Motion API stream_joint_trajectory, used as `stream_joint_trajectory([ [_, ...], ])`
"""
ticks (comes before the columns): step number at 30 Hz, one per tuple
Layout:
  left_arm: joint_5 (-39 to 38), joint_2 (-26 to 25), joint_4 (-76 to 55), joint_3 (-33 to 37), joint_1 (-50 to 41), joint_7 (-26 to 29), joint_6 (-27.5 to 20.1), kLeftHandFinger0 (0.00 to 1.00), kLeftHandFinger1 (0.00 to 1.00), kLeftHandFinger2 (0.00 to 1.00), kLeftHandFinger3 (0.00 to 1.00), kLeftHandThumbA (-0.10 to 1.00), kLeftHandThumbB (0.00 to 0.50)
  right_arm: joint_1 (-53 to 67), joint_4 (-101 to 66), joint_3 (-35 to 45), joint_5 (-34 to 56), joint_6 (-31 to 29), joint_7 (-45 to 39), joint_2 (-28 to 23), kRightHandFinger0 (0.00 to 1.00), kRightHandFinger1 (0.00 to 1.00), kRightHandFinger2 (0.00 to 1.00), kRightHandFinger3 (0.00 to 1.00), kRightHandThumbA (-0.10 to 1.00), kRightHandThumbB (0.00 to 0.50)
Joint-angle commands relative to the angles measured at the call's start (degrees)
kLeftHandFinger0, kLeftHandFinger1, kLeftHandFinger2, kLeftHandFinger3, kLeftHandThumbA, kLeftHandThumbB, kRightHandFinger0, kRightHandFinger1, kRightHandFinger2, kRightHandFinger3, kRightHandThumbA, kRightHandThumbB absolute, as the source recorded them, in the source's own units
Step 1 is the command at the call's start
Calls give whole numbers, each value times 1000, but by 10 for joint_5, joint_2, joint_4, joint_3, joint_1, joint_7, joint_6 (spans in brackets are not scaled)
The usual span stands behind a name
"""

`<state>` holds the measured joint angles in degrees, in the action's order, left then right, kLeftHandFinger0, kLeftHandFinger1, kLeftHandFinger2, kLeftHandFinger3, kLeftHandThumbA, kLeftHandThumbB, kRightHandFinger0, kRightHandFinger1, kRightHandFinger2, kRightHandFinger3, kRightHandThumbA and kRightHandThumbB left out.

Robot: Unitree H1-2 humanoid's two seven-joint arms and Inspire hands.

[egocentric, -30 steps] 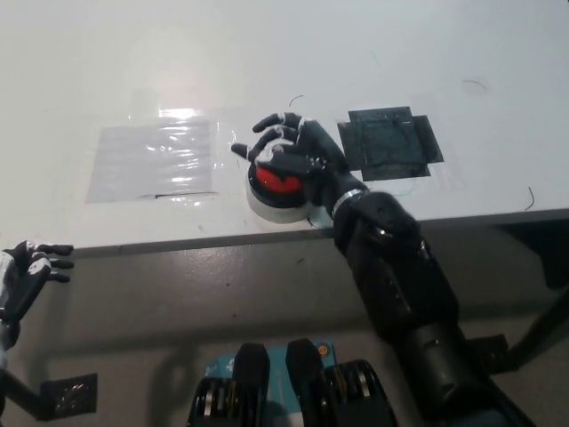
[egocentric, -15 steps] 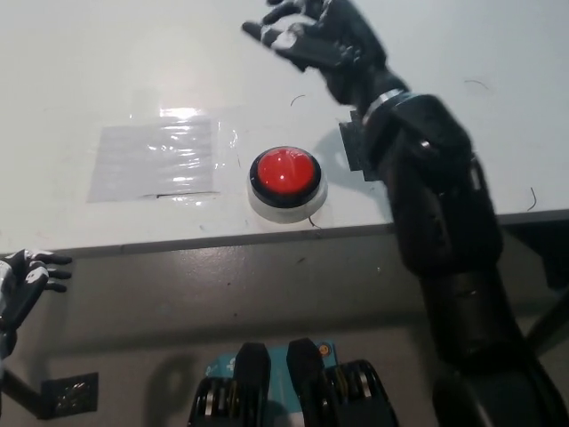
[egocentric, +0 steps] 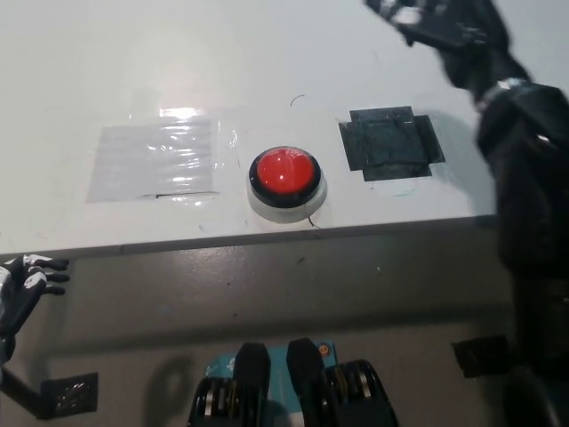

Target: The robot uses its right hand to make a fist and press the red button kept in the middle of the desk

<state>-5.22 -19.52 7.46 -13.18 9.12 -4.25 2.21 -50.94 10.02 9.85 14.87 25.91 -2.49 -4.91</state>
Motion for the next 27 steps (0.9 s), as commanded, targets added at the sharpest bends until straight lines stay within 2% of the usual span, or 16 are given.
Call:
stream_joint_trajectory([
  [1, 4, -18, -21, -2, 1, -2, 1, 582, 580, 633, 598, 576, 0, -2, -61, 15, 11, 8, -3, -30, 251, 492, 707, 747, 872, 108],
  [3, 2, -18, -14, -3, 3, -3, -8, 571, 569, 621, 594, 568, 0, 21, -95, 24, 28, 10, 1, -57, 303, 581, 703, 672, 892, 121],
  [7, -1, -17, -16, -4, 3, -3, -4, 578, 572, 618, 573, 555, 4, 51, -121, 32, 36, 10, 10, -84, 306, 490, 498, 483, 890, 119],
  [8, -1, -17, -13, -4, 3, -3, -7, 571, 568, 615, 575, 554, 0, 79, -140, 40, 40, 10, 3, -103, 379, 495, 474, 458, 906, 78],
  [10, -4, -15, -13, -6, 2, -3, -8, 541, 549, 600, 583, 535, 0, 107, -156, 42, 48, 10, 17, -122, 408, 435, 375, 379, 917, 70],
  [14, -8, -17, -10, -8, 6, -6, -8, 554, 562, 609, 598, 539, 7, 150, -164, 57, 63, 10, 34, -141, 397, 430, 368, 359, 911, 108],
  [15, 1, -20, -11, -5, 7, -3, -4, 539, 549, 602, 591, 555, 13, 165, -164, 64, 69, 10, 37, -145, 424, 452, 383, 367, 915, 128],
  [16, 11, -22, -13, -2, 7, 1, -2, 588, 590, 640, 604, 579, 13, 179, -165, 68, 74, 10, 51, -147, 415, 440, 375, 373, 900, 133],
  [17, 10, -22, -15, -2, 7, 1, 2, 597, 605, 661, 621, 594, 27, 206, -167, 88, 62, 10, 49, -141, 310, 379, 346, 357, 878, 98],
  [18, 10, -22, -14, -2, 7, 1, 1, 601, 607, 661, 621, 596, 28, 220, -166, 99, 67, 10, 44, -138, 319, 392, 347, 355, 876, 86],
  [20, 7, -22, -16, -3, 6, -2, 1, 609, 609, 662, 630, 587, 11, 241, -163, 115, 62, 10, 52, -129, 263, 358, 331, 351, 849, 98],
  [21, 3, -21, -13, -5, 8, -1, -4, 595, 595, 646, 625, 580, 14, 247, -158, 118, 57, 10, 65, -125, 196, 322, 319, 354, 845, 126],
  [23, 3, -24, -8, -4, 8, -5, -10, 578, 586, 642, 632, 579, 0, 260, -152, 130, 54, 10, 67, -115, 204, 312, 316, 360, 835, 119],
  [25, 3, -24, -8, -3, 9, -5, -10, 565, 572, 627, 621, 585, 4, 268, -153, 133, 51, 8, 66, -111, 183, 294, 299, 355, 837, 96],
  [27, 5, -21, -14, -4, 8, -1, -1, 567, 575, 626, 601, 582, 19, 285, -156, 138, 54, 2, 65, -102, 215, 296, 296, 348, 819, 56],
])
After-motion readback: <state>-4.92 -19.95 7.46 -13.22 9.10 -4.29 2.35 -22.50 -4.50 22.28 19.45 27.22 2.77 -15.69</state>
